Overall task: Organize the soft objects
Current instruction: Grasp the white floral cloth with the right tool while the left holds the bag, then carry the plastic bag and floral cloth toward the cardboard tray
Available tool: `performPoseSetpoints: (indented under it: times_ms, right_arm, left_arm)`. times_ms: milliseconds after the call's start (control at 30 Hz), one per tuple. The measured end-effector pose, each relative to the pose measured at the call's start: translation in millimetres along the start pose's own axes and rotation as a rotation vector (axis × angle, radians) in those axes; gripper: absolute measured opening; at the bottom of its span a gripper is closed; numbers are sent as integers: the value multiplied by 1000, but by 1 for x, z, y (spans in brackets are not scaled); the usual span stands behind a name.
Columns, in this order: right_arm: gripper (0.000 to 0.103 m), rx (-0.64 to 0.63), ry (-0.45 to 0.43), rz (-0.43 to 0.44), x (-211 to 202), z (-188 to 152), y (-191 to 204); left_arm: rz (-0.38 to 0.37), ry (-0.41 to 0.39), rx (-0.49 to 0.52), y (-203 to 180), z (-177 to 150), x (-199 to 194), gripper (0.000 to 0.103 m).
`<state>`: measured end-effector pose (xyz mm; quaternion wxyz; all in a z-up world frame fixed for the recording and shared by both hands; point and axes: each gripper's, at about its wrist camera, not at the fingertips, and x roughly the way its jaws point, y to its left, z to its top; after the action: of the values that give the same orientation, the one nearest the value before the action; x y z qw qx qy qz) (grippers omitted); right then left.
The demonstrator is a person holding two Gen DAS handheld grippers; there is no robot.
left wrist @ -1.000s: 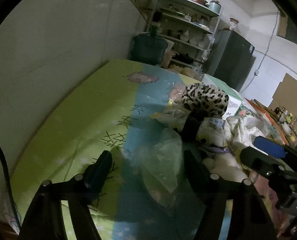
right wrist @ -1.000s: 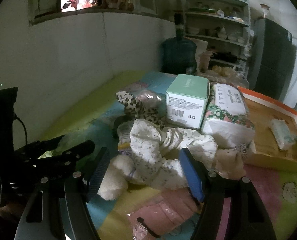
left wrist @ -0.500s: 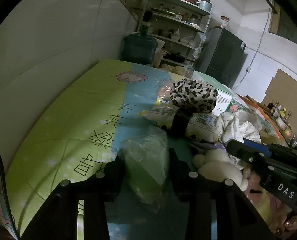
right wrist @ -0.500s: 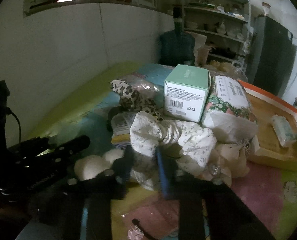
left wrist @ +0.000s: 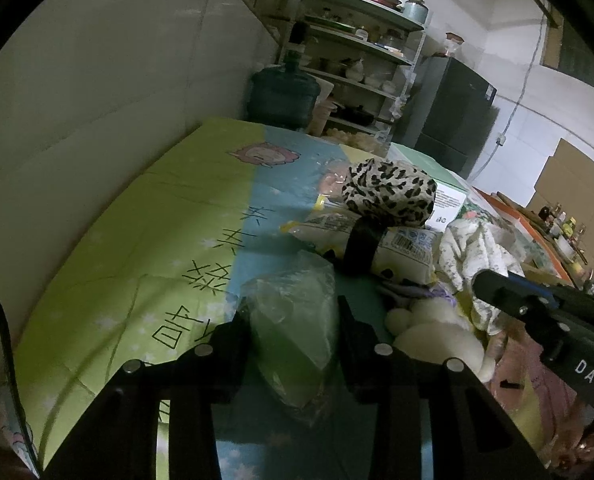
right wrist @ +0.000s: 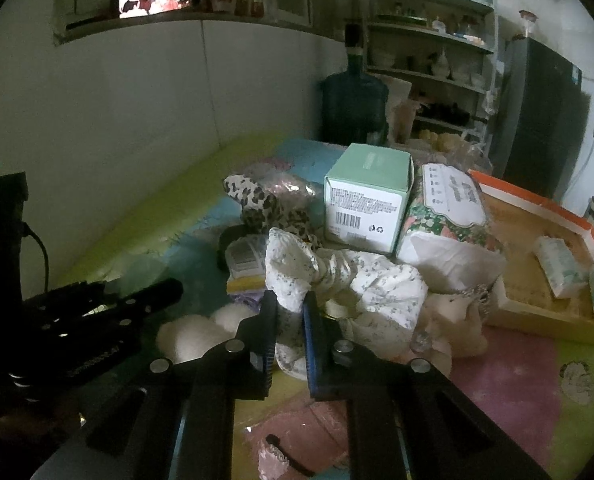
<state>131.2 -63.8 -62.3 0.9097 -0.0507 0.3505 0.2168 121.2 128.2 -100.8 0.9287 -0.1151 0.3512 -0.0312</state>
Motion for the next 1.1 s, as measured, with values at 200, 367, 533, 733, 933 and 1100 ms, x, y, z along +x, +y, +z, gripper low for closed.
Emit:
performPoseSetpoints:
  times_ms: [200,367,533,733,933,1100]
  right_arm:
    - [12,7,-30,0,-14,-1,-1]
    - [12,20,-64,-5,-32,-4,-5]
    - [12,27,-99,-6,-47,-5,-9]
    - [12,32,-140,-2,-63,0,-15]
    - [12,41,-184,1,-80,3,-23]
    - [12,54,-222,-7,-96,5,-34]
  left_arm:
    - [9,-22,-5,-3,2,-8,38]
    - [3,-52,0,-7,5,-20,38]
    - [-7,-77,11,-15,10,-30,38]
    - [-21,-103,32,-27,15,-39,38]
    - [-37,-130,67,-44,21,-49,38]
    - [-54,-146,93,-64,26,-55,38]
